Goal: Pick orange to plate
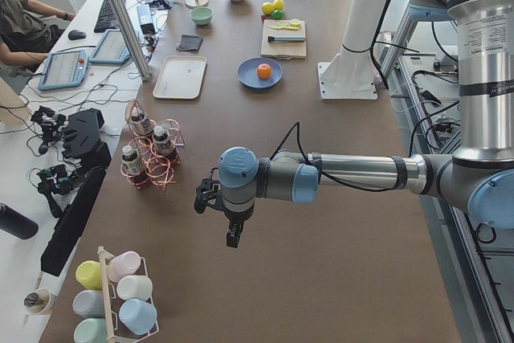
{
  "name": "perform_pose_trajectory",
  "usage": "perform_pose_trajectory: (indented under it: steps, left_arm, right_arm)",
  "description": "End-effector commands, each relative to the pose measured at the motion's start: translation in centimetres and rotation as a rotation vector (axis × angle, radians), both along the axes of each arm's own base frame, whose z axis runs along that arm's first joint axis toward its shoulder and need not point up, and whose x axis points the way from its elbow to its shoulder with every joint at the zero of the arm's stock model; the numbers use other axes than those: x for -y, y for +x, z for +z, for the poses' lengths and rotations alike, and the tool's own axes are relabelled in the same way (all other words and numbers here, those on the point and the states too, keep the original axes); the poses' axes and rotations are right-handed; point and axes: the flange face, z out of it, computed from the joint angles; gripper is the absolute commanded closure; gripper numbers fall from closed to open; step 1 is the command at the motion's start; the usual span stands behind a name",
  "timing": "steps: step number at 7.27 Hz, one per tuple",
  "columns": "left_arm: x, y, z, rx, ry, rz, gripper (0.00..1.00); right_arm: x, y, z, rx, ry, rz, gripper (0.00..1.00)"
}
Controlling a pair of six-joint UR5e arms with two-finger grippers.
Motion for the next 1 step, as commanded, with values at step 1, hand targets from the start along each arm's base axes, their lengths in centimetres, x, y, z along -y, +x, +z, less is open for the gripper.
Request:
perform_pose_trajectory:
  steps: [1]
  left_arm:
    - [-0.12, 0.00, 0.09, 0.000, -0.002, 0.000, 0.03]
  right_arm:
    - [-0.01, 0.00, -0.07, 0.000, 0.001, 0.000, 0.00]
